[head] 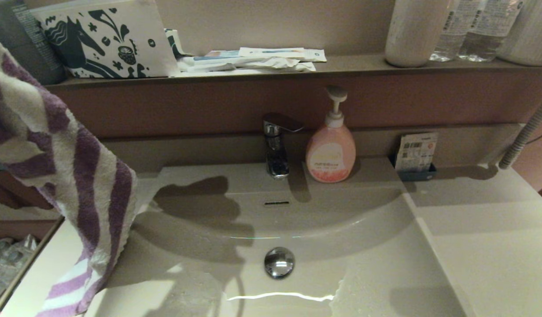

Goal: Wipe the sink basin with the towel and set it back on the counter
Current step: Pick up the cloth, then wipe the sink

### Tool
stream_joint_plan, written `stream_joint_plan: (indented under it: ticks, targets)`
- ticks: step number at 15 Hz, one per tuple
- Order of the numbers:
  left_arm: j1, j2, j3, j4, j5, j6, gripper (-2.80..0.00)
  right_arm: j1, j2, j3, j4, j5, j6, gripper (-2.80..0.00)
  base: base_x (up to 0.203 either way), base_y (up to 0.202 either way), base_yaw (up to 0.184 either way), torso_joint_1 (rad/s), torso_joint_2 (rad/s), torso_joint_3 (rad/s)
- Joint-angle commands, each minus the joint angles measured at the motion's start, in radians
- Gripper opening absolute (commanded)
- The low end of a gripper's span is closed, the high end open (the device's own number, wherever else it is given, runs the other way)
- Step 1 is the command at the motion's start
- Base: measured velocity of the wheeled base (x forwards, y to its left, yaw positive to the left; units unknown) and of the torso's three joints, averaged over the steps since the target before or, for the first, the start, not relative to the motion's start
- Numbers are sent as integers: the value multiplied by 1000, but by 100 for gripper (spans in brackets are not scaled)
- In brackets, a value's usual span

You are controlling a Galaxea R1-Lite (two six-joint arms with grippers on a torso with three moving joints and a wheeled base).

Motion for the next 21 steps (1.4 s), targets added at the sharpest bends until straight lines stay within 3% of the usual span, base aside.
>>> stream_joint_plan:
  ticks: [1, 5, 8, 11, 16, 21]
  targets:
    - [-54, 6, 13, 2, 0, -2, -280, 0, 1, 0, 0, 0, 0, -280, 0, 0, 0, 0, 0, 0]
    - [-79, 23, 55, -5, 0, -7, -280, 0, 1, 0, 0, 0, 0, -280, 0, 0, 0, 0, 0, 0]
    - [-89, -11, 254, -21, 2, -27, -280, 0, 1, 0, 0, 0, 0, -280, 0, 0, 0, 0, 0, 0]
    - [-91, -22, 464, -136, 8, -87, -280, 0, 1, 0, 0, 0, 0, -280, 0, 0, 0, 0, 0, 0]
    - [-91, 44, 794, -276, 56, -112, -280, 0, 1, 0, 0, 0, 0, -280, 0, 0, 0, 0, 0, 0]
    - [-88, 262, 865, -376, 118, -127, -280, 0, 1, 0, 0, 0, 0, -280, 0, 0, 0, 0, 0, 0]
